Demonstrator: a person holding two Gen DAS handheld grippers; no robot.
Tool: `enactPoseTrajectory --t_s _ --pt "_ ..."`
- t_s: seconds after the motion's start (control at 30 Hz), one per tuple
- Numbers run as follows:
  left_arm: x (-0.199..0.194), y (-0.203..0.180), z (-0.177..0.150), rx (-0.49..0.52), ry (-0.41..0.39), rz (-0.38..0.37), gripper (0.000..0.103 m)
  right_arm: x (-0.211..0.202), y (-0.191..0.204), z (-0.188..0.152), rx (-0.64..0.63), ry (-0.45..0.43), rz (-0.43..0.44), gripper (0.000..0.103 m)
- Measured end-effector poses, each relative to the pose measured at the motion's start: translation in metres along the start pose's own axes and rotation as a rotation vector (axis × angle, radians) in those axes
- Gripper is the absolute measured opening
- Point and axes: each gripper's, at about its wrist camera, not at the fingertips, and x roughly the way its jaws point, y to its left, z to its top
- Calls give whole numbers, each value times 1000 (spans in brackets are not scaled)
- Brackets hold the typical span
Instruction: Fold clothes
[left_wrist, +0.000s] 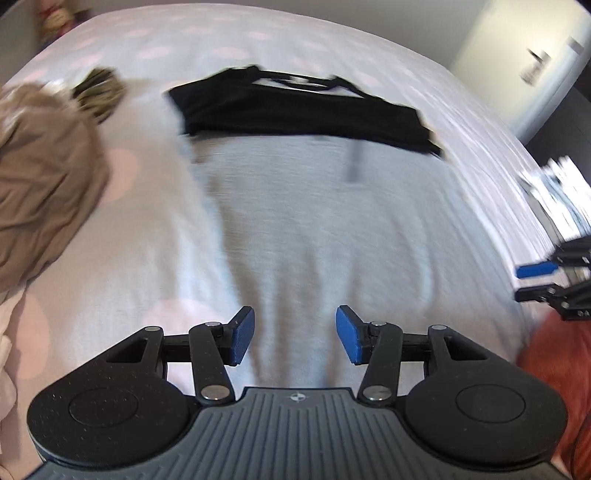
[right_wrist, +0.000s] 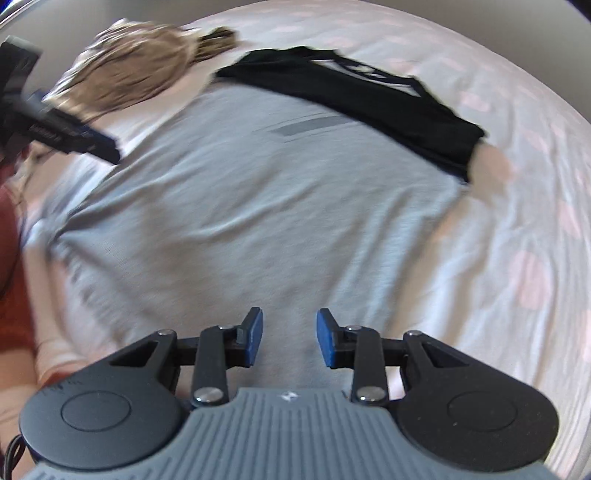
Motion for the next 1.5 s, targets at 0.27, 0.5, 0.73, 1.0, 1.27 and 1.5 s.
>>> enactPoseTrajectory --t_s 0.27,0.5,0.73,1.0,1.27,1.5 --pt "11 -82 -26 398 165 -47 47 2 53 -13 -288 -2 -6 37" --pt "48 -114 -52 618 347 0 46 22 50 -14 -287 93 1 37" --pt "64 -119 -62 673 478 -53 59 29 52 -15 -287 116 9 38" --pt "59 -127 -74 760 529 -107 66 30 49 -12 -261 108 20 39" --pt "42 -114 -78 699 432 -117 36 30 51 -11 -269 99 12 39" --pt "53 -116 -88 742 436 -24 21 31 53 -11 -281 99 -1 39"
